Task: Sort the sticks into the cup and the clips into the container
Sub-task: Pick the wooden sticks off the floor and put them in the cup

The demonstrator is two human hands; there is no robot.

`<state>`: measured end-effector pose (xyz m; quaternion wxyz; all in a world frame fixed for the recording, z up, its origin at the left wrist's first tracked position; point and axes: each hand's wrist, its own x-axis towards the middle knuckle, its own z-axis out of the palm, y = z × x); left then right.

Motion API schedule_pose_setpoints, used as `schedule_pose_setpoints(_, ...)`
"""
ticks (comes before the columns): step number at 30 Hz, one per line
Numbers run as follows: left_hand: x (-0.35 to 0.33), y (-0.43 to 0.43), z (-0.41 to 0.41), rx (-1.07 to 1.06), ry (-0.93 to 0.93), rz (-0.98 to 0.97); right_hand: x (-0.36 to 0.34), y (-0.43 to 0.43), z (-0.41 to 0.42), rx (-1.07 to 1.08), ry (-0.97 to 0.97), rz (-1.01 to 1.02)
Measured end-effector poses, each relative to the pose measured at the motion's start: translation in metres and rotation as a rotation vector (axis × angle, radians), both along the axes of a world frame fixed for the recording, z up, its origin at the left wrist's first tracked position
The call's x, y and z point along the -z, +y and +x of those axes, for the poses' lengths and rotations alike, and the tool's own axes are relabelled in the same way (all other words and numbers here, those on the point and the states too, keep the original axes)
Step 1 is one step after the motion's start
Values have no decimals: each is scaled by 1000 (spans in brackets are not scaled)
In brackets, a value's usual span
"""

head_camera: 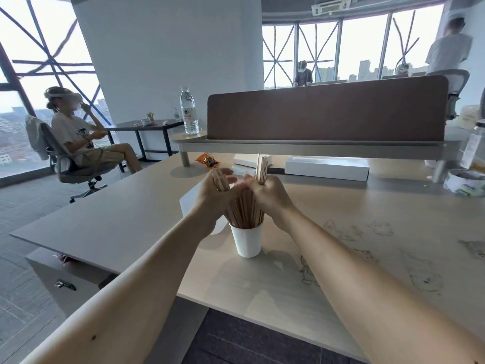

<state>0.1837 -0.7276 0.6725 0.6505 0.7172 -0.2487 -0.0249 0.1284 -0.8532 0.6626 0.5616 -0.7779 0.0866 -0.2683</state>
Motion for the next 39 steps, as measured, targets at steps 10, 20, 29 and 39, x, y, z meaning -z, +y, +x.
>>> schedule_pose_setpoints(10, -2, 1, 3, -116, -223, -24, -1, -3, 2, 139, -188, -203)
schedule_pose_setpoints(20, 6, 3, 6, -61, -511, 346, 5, -3, -8, 153, -188, -428)
schedule_pose_setpoints(29, -2, 11, 4, 73, -586, 579, 10, -9, -9, 130, -59, -672)
schedule_pose_setpoints(39, 6, 14, 0, 106, -388, 461, 0, -8, -19, -37, 134, -785)
